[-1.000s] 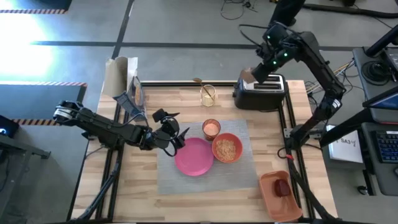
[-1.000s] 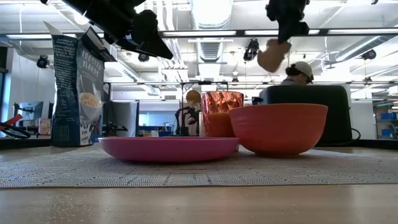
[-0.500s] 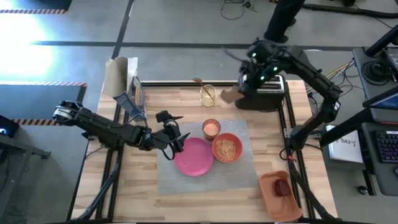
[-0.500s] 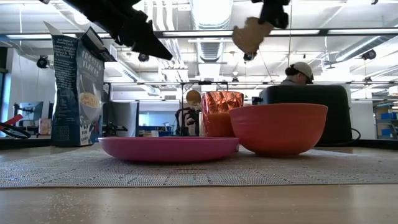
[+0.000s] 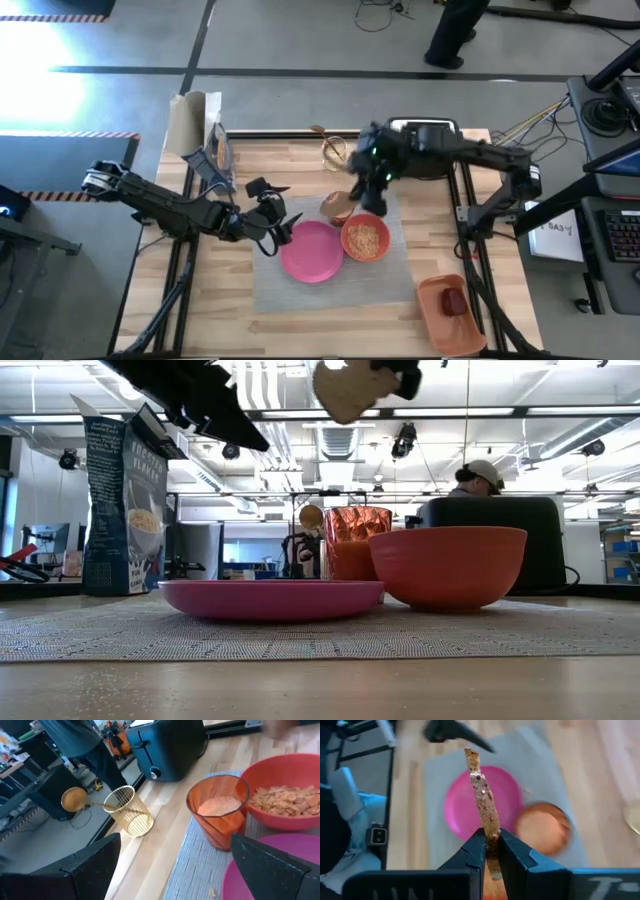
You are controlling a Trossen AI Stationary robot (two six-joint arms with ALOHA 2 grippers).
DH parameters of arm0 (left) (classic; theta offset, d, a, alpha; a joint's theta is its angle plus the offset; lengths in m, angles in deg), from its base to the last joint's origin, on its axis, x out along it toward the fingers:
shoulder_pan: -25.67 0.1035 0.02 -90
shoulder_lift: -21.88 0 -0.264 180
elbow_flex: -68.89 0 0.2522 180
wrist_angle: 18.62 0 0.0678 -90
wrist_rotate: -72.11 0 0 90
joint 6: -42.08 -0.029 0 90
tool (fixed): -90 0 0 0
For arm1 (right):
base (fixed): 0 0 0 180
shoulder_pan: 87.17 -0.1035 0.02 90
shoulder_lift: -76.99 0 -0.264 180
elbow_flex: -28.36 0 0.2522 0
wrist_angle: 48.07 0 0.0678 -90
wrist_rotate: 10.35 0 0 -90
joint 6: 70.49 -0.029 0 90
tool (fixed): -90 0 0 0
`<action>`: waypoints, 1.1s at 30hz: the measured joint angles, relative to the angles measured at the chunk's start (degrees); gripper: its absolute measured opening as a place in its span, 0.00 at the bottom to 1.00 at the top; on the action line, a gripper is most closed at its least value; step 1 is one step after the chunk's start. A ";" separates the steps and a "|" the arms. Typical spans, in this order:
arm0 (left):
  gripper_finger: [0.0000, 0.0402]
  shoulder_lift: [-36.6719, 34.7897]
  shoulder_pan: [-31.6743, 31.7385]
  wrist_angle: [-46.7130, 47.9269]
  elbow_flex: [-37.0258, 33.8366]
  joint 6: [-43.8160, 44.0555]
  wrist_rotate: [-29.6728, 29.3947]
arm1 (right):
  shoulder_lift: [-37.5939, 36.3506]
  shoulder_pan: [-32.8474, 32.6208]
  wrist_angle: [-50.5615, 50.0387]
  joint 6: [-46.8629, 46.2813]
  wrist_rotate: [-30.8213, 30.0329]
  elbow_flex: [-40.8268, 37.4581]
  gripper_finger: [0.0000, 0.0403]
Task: Arrange a breakfast setting
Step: Put the toasted bread on the pink plate on the gray table mat
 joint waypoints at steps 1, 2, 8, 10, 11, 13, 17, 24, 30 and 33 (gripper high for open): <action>0.89 -0.08 -0.14 0.37 0.00 0.31 -0.03 | 0.00 -1.30 2.55 -0.31 -0.15 -1.45 0.08; 0.89 -0.14 -0.26 0.85 0.00 0.66 -0.02 | 0.00 -2.50 5.21 -0.65 -0.32 -2.90 0.08; 0.89 -0.17 -1.06 3.09 0.00 2.00 -0.01 | 0.04 -8.21 20.17 -1.10 -3.57 -11.55 0.08; 0.89 -0.17 -1.59 3.97 0.00 2.00 -0.03 | 0.04 -9.53 24.22 -1.67 -5.17 -14.19 0.08; 0.89 -0.17 -1.89 4.41 0.00 2.00 -0.02 | 0.04 -10.05 26.58 -2.39 -5.68 -15.66 0.08; 0.89 -0.17 -2.45 4.96 0.00 2.03 -0.01 | 0.04 -10.90 30.93 -3.90 -6.47 -18.59 0.08; 0.89 -0.17 -3.42 5.07 0.00 2.18 -0.01 | 0.04 -12.00 38.79 -6.54 -6.55 -23.80 0.08; 0.89 -0.17 -4.31 5.29 0.00 2.54 -0.01 | 0.04 -12.47 50.09 -10.04 -6.55 -32.11 0.08; 0.89 -0.17 -4.36 5.29 0.00 3.42 -0.01 | 0.04 -12.72 58.00 -15.34 -6.64 -38.89 0.08; 0.89 -0.17 -4.49 5.29 0.04 4.25 -0.01 | 0.04 -13.19 62.80 -17.54 -6.61 -42.31 0.08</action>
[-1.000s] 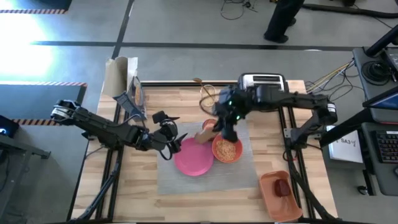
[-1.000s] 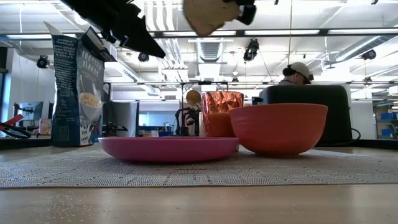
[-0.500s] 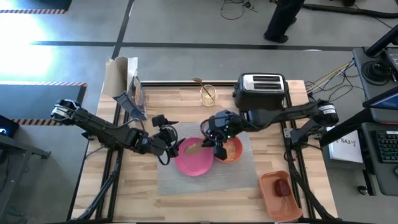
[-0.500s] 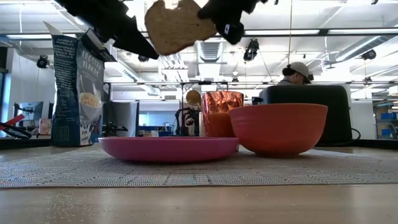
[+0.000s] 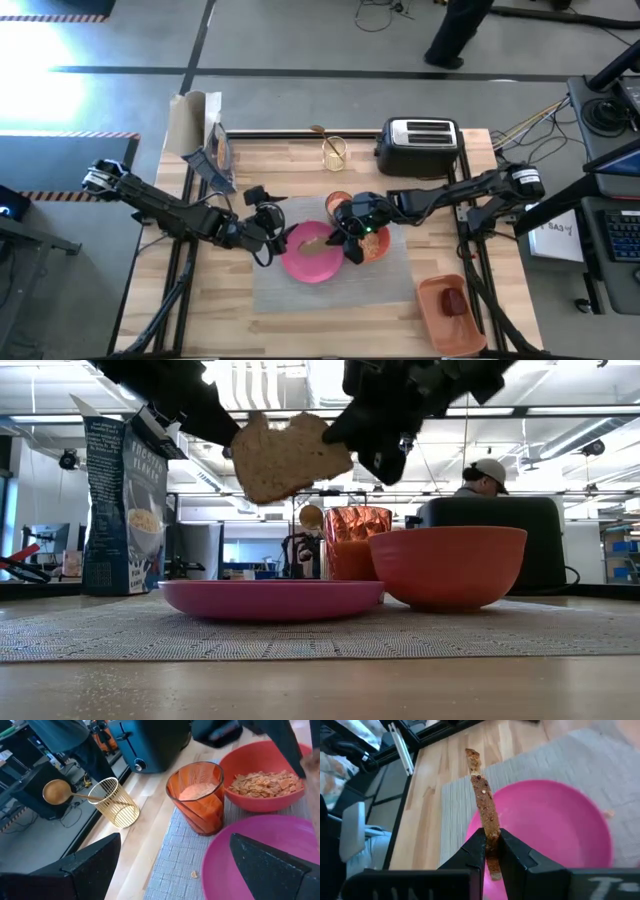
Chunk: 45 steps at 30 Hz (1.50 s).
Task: Arrange a breakfast setting
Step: Put the toasted bread on the pink plate on the gray table mat, then put the red apple on the gray table mat to the top left of the pink plate
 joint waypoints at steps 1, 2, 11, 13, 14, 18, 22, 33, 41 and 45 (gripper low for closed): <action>0.89 0.00 -0.02 0.00 0.02 0.37 0.00 | 0.00 -0.06 1.47 -0.32 -0.02 -1.08 0.08; 0.89 0.00 -0.10 -0.04 0.04 0.75 0.00 | 0.00 -0.27 2.77 -0.35 -0.05 -2.01 0.08; 0.89 0.00 -0.13 -0.03 0.06 1.21 0.00 | 0.00 -2.43 7.54 -4.52 -4.90 -6.19 0.08; 0.89 0.00 -0.13 -0.03 0.09 1.21 0.00 | 0.00 -3.03 8.01 -4.52 -4.88 -6.21 0.08; 0.89 0.00 -0.13 -0.04 0.09 1.25 0.00 | 0.00 -3.28 8.25 -4.57 -4.86 -6.21 0.08; 0.89 0.00 -0.20 -0.07 0.09 2.40 0.02 | 0.00 -3.74 9.30 -4.85 -4.79 -5.84 0.08; 0.89 0.00 -0.43 -0.10 0.09 3.86 0.19 | 0.00 -3.78 9.09 -4.85 -4.76 -5.75 0.08; 0.89 0.00 -0.98 -1.05 0.15 4.21 1.39 | 0.35 -3.78 9.09 -4.64 -4.42 -5.75 0.17; 0.89 -0.02 -0.98 -1.05 0.15 4.21 1.86 | 0.41 -3.78 9.09 -4.50 -4.35 -5.75 0.28; 0.89 -0.02 -0.98 -0.98 0.15 4.21 1.90 | 0.31 -3.78 8.47 -5.21 -3.66 -5.31 0.31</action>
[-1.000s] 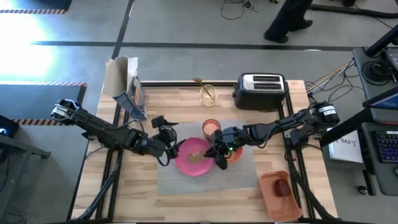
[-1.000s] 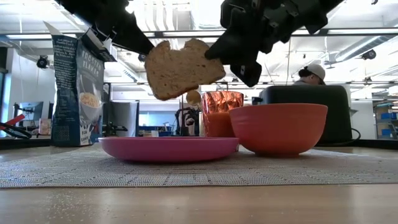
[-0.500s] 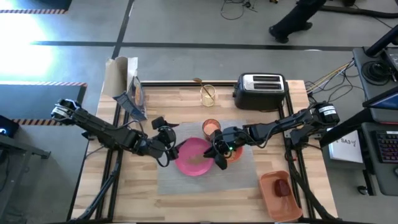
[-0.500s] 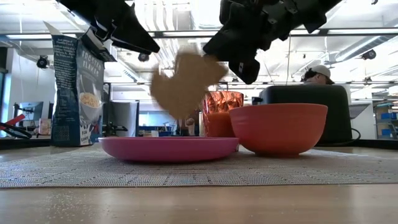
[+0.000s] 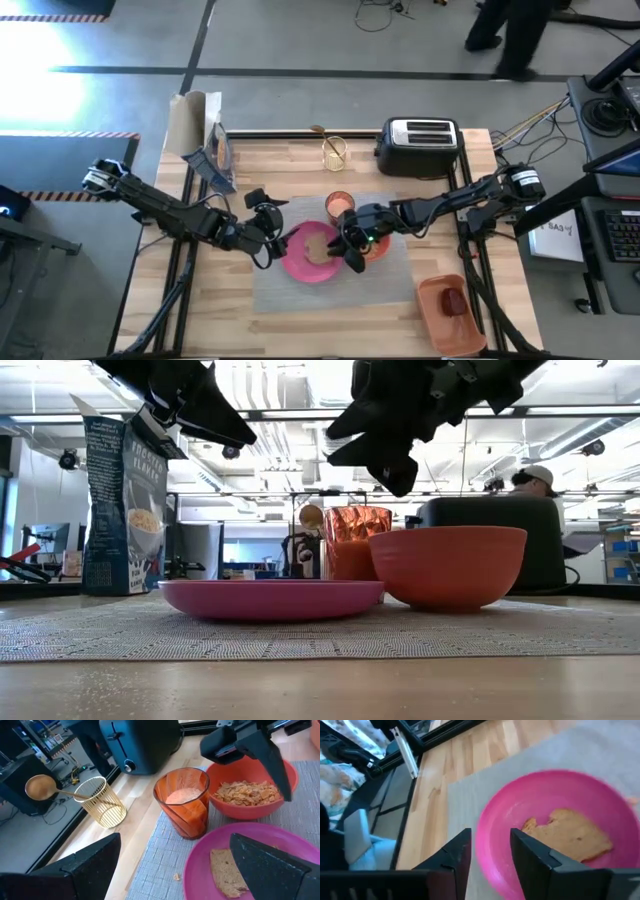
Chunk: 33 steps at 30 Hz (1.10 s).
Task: Arrange a breakfast setting
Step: Put the red apple on the gray table mat to the top left of the pink plate
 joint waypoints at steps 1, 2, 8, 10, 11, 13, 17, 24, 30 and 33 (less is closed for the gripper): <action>0.89 0.00 0.00 0.00 0.00 -0.02 0.02 | 0.00 0.02 -0.93 -1.30 1.26 0.55 0.32; 0.89 0.00 0.00 0.08 0.00 -0.02 0.01 | -0.03 0.02 -2.38 -2.65 3.40 1.39 0.32; 0.89 0.00 0.00 0.09 0.00 -0.02 0.03 | -0.46 -1.34 -24.50 -10.89 11.39 9.97 0.32; 0.89 0.00 0.00 0.07 -0.01 -0.02 0.03 | -0.46 -2.74 -33.77 -13.35 11.16 12.92 0.31; 0.89 0.00 0.00 0.06 0.00 -0.02 0.04 | -0.46 -3.68 -37.28 -14.80 11.09 14.22 0.31; 0.89 0.00 0.00 -0.11 -0.01 -0.02 0.04 | -0.46 -5.59 -42.87 -18.25 10.00 16.73 0.31; 0.89 0.00 0.00 -1.44 -0.01 0.98 0.03 | -0.47 -10.36 -51.89 -26.41 6.02 21.90 0.31; 0.89 -0.02 0.13 -2.23 -0.01 2.71 -0.26 | -0.42 -19.20 -64.02 -47.94 2.31 25.51 0.39; 0.89 -0.02 0.17 -4.89 -0.02 -0.50 -0.42 | -0.35 -25.87 -71.96 -66.29 9.82 24.69 0.49; 0.89 -0.02 0.17 -5.22 -0.02 -1.76 -0.41 | -0.35 -28.85 -74.77 -72.03 10.34 24.61 0.53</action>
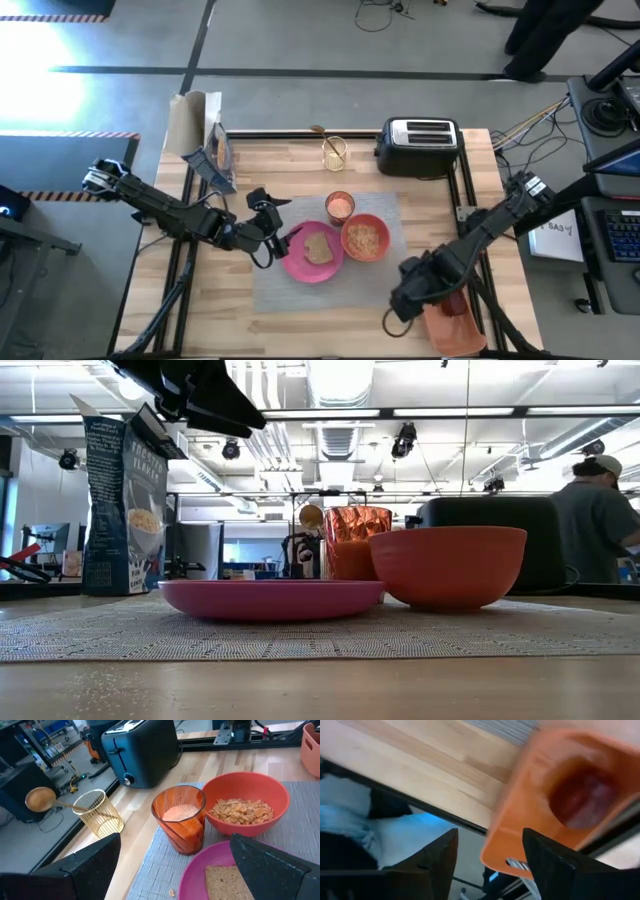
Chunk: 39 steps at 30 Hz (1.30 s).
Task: Arrange a breakfast setting
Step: Put the red apple on the gray table mat to the top left of the pink plate
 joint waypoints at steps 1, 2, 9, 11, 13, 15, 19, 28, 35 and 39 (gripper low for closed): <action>0.89 0.00 0.00 -0.01 0.00 -0.23 0.01 | 0.00 -0.86 -0.38 -1.55 0.32 -0.21 0.54; 0.89 0.00 0.00 0.00 0.00 -0.45 0.00 | 0.00 -1.64 -0.56 -3.08 1.16 -0.59 0.55; 0.89 0.00 0.00 -0.02 0.00 -1.62 0.02 | 0.02 -5.34 -1.58 -7.23 10.28 -5.07 0.65; 0.89 0.00 0.00 -0.02 0.00 -1.74 0.02 | 0.02 -5.65 -1.58 -7.08 11.11 -6.68 0.67; 0.89 0.00 0.00 -0.02 0.00 -1.76 0.02 | 0.02 -5.64 -1.67 -6.34 11.11 -8.44 0.69; 0.89 0.00 0.00 -0.02 0.00 -1.76 0.02 | 0.02 -5.63 -1.50 -5.55 11.08 -10.35 0.70; 0.89 0.00 0.00 0.04 0.00 -2.39 0.03 | 0.02 -5.62 -1.32 -5.81 11.06 -14.64 0.70; 0.89 0.01 0.00 0.15 0.00 -4.16 0.91 | 0.02 -5.75 10.48 -6.05 11.09 -23.14 0.69; 0.89 0.02 0.00 0.16 -0.02 -4.34 1.03 | -0.09 -5.97 11.80 -6.74 10.93 -25.03 0.68; 0.89 0.02 0.00 0.15 -0.02 -4.35 1.05 | -0.07 -6.01 12.27 -3.94 9.15 -23.67 0.67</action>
